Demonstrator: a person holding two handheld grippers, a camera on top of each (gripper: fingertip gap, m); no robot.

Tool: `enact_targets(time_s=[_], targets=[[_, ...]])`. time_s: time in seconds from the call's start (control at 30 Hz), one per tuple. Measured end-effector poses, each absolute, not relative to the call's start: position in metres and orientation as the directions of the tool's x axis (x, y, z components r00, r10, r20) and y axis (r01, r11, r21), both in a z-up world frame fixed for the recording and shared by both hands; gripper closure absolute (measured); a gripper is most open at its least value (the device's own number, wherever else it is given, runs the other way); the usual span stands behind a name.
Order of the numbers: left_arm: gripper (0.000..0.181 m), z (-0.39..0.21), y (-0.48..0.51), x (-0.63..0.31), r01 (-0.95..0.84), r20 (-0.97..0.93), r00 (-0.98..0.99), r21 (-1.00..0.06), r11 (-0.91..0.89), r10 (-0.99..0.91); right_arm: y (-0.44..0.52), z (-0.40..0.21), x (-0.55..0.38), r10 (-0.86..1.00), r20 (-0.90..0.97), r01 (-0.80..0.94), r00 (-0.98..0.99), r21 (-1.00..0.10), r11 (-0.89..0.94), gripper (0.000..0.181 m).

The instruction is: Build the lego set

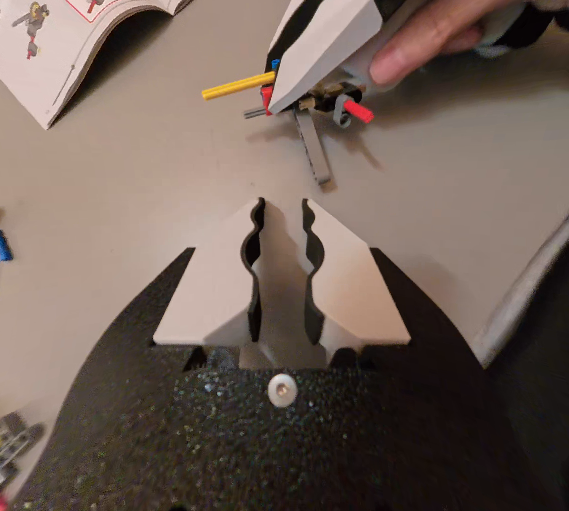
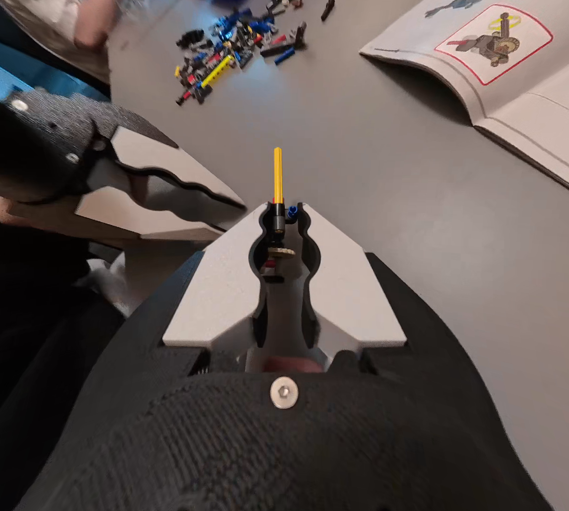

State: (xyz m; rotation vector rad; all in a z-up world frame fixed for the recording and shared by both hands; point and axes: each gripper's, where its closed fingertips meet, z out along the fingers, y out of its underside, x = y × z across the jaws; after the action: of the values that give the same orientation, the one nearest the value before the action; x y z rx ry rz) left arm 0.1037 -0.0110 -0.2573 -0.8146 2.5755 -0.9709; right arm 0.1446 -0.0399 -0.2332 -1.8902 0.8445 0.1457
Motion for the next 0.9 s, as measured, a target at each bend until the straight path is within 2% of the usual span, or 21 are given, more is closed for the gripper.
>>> enact_targets(time_s=[0.03, 0.2, 0.4, 0.47, 0.53, 0.6, 0.67, 0.77, 0.9], targets=[[0.157, -0.257, -0.007, 0.102, -0.395, -0.072, -0.813, -0.66, 0.639, -0.577, -0.04, -0.235, 0.144, -0.496, -0.432, -0.602, 0.753, -0.756, -0.256, 0.168], [0.151, -0.255, -0.014, 0.089, -0.303, -0.101, -0.868, -0.669, 0.678, -0.487, -0.037, -0.24, 0.139, -0.485, -0.415, -0.594, 0.77, -0.743, -0.308, 0.163], [0.147, -0.256, -0.03, 0.095, -0.317, -0.074, -0.853, -0.711, 0.627, -0.516, -0.056, -0.237, 0.139, -0.466, -0.392, -0.567, 0.793, -0.755, -0.329, 0.127], [0.146, -0.257, -0.03, 0.098, -0.339, -0.066, -0.84, -0.711, 0.616, -0.538, -0.066, -0.23, 0.14, -0.463, -0.389, -0.56, 0.796, -0.763, -0.322, 0.13], [0.15, -0.256, -0.029, 0.101, -0.344, -0.075, -0.832, -0.707, 0.618, -0.55, -0.068, -0.219, 0.134, -0.432, -0.423, -0.567, 0.796, -0.771, -0.29, 0.148], [0.159, -0.257, -0.03, 0.102, -0.335, -0.089, -0.832, -0.705, 0.625, -0.547, -0.062, -0.212, 0.12, -0.381, -0.439, -0.558, 0.813, -0.774, -0.299, 0.156], [0.166, -0.257, -0.032, 0.105, -0.341, -0.089, -0.826, -0.708, 0.618, -0.557, -0.054, -0.212, 0.106, -0.329, -0.3, -0.42, 0.895, -0.817, -0.396, 0.152], [0.17, -0.257, -0.034, 0.11, -0.354, -0.081, -0.815, -0.714, 0.603, -0.574, -0.051, -0.221, 0.108, -0.308, 0.076, -0.119, 0.949, -0.815, -0.568, 0.128], [0.175, -0.258, -0.036, 0.109, -0.356, -0.052, -0.837, -0.704, 0.615, -0.545, -0.045, -0.233, 0.095, -0.149, 0.325, 0.152, 0.934, -0.739, -0.657, 0.146]])
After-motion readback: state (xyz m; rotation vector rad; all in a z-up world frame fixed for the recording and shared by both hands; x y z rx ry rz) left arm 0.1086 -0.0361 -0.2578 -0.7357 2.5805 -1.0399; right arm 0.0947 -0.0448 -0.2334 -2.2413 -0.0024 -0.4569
